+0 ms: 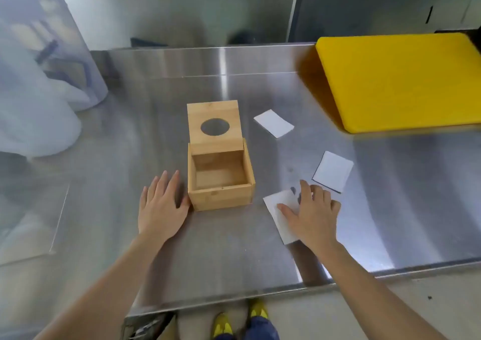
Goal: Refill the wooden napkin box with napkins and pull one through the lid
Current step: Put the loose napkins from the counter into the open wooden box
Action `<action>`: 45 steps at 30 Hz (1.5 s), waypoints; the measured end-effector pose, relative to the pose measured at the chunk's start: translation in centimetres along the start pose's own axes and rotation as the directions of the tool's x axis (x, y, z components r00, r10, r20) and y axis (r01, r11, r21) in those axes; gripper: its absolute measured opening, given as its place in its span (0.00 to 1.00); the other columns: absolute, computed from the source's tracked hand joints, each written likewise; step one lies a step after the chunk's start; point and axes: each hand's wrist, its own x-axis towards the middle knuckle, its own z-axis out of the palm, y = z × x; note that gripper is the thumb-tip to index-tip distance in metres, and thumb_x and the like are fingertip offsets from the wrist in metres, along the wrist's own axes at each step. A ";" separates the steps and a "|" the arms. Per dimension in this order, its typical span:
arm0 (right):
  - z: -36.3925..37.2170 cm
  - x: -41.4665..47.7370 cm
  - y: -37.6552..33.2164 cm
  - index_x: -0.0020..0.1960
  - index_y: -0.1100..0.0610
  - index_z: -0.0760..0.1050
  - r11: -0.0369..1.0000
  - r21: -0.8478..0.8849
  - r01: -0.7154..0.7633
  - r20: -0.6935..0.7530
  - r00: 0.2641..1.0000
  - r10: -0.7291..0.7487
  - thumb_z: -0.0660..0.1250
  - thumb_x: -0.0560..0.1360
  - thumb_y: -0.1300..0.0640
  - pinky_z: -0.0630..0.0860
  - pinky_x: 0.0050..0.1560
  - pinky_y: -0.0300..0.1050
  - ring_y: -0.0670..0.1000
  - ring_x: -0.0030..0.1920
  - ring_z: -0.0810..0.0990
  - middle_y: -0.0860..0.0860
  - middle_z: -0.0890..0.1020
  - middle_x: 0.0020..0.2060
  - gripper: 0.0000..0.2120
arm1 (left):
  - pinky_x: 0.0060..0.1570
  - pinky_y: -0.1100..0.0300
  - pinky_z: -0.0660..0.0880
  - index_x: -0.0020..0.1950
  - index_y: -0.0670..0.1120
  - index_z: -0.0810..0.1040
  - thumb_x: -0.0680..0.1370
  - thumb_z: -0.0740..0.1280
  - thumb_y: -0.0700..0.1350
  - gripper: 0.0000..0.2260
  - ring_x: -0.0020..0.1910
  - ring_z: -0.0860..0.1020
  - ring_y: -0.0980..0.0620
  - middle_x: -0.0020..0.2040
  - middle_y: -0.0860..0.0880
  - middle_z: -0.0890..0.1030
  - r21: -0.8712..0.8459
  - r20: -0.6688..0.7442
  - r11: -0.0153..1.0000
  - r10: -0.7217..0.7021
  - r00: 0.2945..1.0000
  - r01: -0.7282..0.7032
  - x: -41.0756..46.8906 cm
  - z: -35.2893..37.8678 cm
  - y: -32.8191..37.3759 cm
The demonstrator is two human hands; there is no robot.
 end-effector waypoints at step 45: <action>-13.2 7.8 -7.8 0.35 0.43 0.80 0.715 0.671 0.198 0.454 0.653 -0.607 0.67 0.73 0.57 0.72 0.36 0.26 0.34 0.37 0.77 0.35 0.81 0.34 0.12 | 0.73 0.50 0.48 0.72 0.50 0.60 0.77 0.52 0.59 0.26 0.74 0.55 0.48 0.75 0.47 0.60 0.144 -0.042 0.989 0.040 0.998 -0.034 -0.3 1.3 -1.0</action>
